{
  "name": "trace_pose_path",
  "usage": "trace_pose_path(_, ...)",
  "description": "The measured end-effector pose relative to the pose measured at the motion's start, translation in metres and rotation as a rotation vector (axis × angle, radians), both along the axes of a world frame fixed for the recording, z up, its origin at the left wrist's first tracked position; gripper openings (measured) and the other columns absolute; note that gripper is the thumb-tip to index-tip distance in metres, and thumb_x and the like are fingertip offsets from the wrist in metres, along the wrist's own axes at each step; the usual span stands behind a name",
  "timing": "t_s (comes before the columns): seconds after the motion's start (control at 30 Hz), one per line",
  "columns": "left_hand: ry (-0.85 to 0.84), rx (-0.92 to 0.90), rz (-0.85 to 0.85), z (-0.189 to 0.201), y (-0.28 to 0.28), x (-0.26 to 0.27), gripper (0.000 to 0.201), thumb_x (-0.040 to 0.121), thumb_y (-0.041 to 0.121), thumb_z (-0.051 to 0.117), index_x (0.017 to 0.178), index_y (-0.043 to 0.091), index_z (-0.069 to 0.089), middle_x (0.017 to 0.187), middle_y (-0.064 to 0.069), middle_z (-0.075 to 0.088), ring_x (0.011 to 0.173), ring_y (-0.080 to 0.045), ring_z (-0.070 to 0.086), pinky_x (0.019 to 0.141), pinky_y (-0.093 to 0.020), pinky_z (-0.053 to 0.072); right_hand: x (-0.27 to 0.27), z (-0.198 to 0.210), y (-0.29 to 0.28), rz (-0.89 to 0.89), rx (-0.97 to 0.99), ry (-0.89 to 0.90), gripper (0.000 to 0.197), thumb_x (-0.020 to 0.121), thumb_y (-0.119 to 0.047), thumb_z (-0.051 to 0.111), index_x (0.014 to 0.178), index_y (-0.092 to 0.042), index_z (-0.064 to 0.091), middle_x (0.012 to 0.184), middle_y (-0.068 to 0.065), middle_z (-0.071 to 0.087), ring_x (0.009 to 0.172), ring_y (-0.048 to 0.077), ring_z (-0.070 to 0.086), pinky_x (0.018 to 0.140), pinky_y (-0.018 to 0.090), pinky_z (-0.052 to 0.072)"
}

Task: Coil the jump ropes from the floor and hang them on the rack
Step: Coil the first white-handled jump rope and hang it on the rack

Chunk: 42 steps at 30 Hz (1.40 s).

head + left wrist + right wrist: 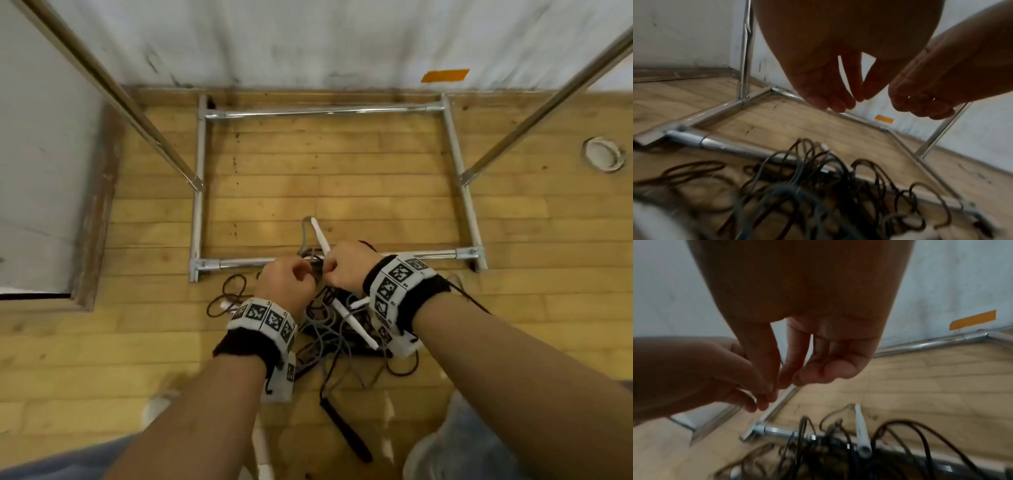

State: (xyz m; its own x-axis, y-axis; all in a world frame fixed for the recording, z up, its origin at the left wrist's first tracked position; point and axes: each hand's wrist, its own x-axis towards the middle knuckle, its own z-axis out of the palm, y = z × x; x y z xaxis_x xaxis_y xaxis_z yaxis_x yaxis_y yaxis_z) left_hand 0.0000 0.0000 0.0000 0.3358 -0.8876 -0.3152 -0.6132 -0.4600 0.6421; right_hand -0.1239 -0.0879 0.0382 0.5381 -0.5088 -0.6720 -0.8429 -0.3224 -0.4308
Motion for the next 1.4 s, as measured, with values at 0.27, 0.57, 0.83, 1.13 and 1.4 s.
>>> trace_pose_path(0.27, -0.292, 0.353, -0.558, -0.068, 0.045, -0.001, 0.040, 0.091, 0.031, 0.054, 0.130, 0.028, 0.054, 0.133, 0.001, 0.050, 0.126, -0.024, 0.037, 0.103, -0.042, 0.039, -0.017, -0.088, 0.061, 0.170, 0.117, 0.151, 0.024, 0.091, -0.029, 0.056, 0.106, -0.014, 0.066, 0.098, 0.004, 0.051, 0.086, 0.026, 0.055, 0.076, 0.035, 0.049)
trace_pose_path(0.57, -0.057, 0.069, -0.254, -0.067, 0.027, 0.004, 0.017, 0.093, 0.029, 0.054, 0.089, 0.019, 0.067, 0.084, 0.001, 0.061, 0.081, -0.018, 0.058, 0.066, -0.028, 0.043, -0.032, -0.116, 0.055, -0.220, -0.220, -0.330, 0.022, 0.093, -0.027, 0.052, 0.092, -0.017, 0.072, 0.086, 0.000, 0.065, 0.083, 0.019, 0.059, 0.073, 0.030, 0.047)
trace_pose_path(0.83, 0.444, -0.159, 0.125, 0.018, -0.018, -0.007, 0.014, 0.088, 0.018, 0.064, 0.083, 0.031, 0.061, 0.083, -0.005, 0.071, 0.078, -0.020, 0.068, 0.073, -0.033, 0.055, -0.016, -0.013, -0.003, -0.517, -0.419, -0.706, 0.024, 0.093, -0.028, 0.055, 0.076, -0.015, 0.065, 0.060, -0.009, 0.054, 0.057, 0.004, 0.048, 0.055, 0.022, 0.037)
trace_pose_path(1.13, 0.499, -0.255, -0.105, 0.153, -0.034, -0.006, 0.005, 0.084, 0.024, 0.071, 0.087, 0.026, 0.067, 0.072, 0.009, 0.067, 0.059, -0.003, 0.059, 0.053, -0.014, 0.044, -0.004, 0.159, -0.001, -0.393, -0.533, -0.946, 0.023, 0.095, -0.017, 0.050, 0.074, -0.011, 0.058, 0.054, -0.009, 0.047, 0.047, 0.001, 0.042, 0.054, 0.021, 0.034)
trace_pose_path(1.4, 0.228, -0.264, -0.275, 0.236, 0.004, -0.024, 0.023, 0.093, 0.031, 0.059, 0.073, 0.025, 0.070, 0.080, 0.009, 0.070, 0.071, 0.000, 0.059, 0.068, -0.021, 0.052, -0.022, 0.273, 0.028, -0.583, -0.614, -1.317, 0.024, 0.094, -0.017, 0.049, 0.070, -0.020, 0.052, 0.065, -0.001, 0.061, 0.051, 0.016, 0.059, 0.059, 0.032, 0.053)
